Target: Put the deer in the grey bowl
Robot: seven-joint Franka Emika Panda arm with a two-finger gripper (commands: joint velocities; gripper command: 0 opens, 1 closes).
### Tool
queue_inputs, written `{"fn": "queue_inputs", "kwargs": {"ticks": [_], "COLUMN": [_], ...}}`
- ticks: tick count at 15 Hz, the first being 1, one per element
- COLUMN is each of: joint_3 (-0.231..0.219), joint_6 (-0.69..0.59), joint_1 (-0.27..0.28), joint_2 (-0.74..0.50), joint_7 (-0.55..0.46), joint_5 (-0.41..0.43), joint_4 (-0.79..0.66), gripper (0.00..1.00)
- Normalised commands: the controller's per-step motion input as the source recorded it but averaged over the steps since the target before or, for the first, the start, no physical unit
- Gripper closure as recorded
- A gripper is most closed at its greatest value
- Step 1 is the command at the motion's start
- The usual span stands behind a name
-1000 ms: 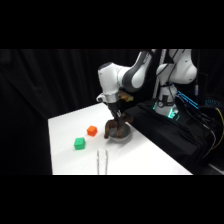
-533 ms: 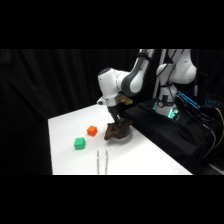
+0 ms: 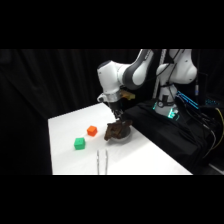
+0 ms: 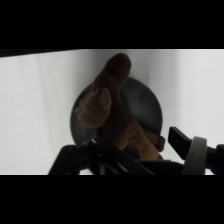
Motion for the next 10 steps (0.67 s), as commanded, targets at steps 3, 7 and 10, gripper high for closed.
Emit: {"fn": "queue_inputs", "kwargs": {"ticks": [3, 7, 10], "joint_3": [-0.031, -0.047, -0.063], "joint_6": [-0.52, -0.39, -0.18], "joint_1": [0.037, 0.039, 0.048], "joint_2": [-0.59, -0.43, -0.28], "joint_7": [0.00, 0.04, -0.01], "joint_5": [-0.030, -0.057, 0.008], "joint_4": [0.00, 0.08, 0.08], "gripper": [0.00, 0.00, 0.00]}}
